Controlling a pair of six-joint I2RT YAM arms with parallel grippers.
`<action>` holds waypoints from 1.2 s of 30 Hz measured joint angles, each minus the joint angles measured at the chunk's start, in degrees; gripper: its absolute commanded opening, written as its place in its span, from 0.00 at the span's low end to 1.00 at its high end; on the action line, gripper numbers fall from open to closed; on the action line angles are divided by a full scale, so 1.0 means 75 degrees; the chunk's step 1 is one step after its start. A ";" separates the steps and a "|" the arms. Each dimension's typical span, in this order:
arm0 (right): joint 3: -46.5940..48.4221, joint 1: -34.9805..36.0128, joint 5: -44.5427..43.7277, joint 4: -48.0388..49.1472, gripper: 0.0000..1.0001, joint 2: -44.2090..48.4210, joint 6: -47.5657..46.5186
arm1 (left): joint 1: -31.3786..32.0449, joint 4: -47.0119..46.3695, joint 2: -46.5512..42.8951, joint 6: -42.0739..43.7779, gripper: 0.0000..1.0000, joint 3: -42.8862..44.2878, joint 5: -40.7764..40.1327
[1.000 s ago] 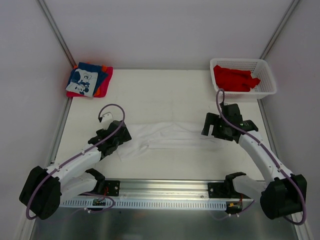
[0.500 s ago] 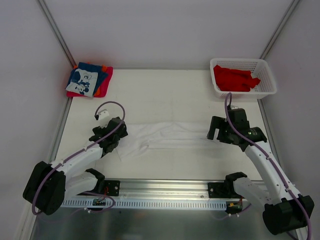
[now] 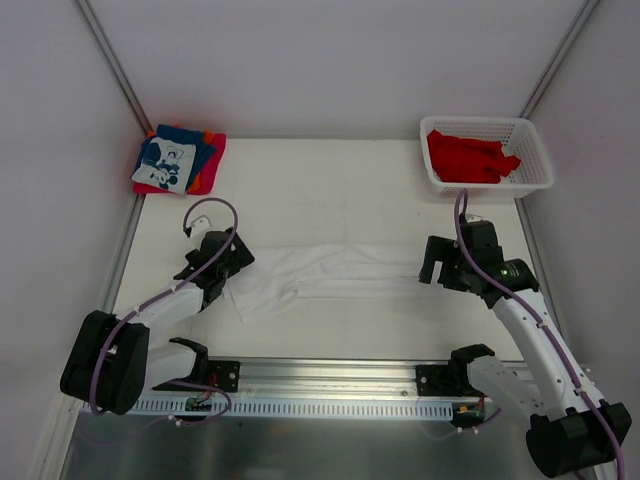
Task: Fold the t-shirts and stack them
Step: Fold the tshirt
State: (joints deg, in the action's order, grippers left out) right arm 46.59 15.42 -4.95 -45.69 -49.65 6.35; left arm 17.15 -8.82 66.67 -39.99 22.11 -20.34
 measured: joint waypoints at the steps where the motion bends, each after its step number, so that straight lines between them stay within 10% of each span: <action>1: 0.0000 0.0000 -0.0009 -0.0012 1.00 0.0000 0.0000 | 0.0000 -0.0093 0.0026 0.0003 0.87 0.0000 0.0085; 18: 0.0000 0.0000 -0.0105 -0.0017 0.99 -0.0006 -0.0055 | 0.0000 -0.0790 0.0329 -0.0152 0.72 -0.0099 0.0428; 22: 0.0000 0.0000 -0.0146 -0.0020 1.00 -0.0017 -0.0087 | 0.0000 -0.0784 0.0469 -0.0227 0.58 -0.0099 0.0431; 29: 0.0000 0.0000 -0.0245 -0.0023 0.99 -0.0026 -0.0117 | 0.0000 -0.0717 0.0475 -0.0493 0.00 -0.0099 0.0367; 36: 0.0000 0.0000 -0.0256 -0.0020 0.99 -0.0111 -0.0119 | 0.0000 -0.0493 0.0385 -0.0562 0.00 -0.0096 0.0216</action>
State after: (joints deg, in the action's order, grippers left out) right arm 46.59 15.42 -6.87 -45.84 -50.48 5.45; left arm 17.15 -12.51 69.56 -44.21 21.39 -18.72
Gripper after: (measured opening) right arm 0.993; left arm 0.011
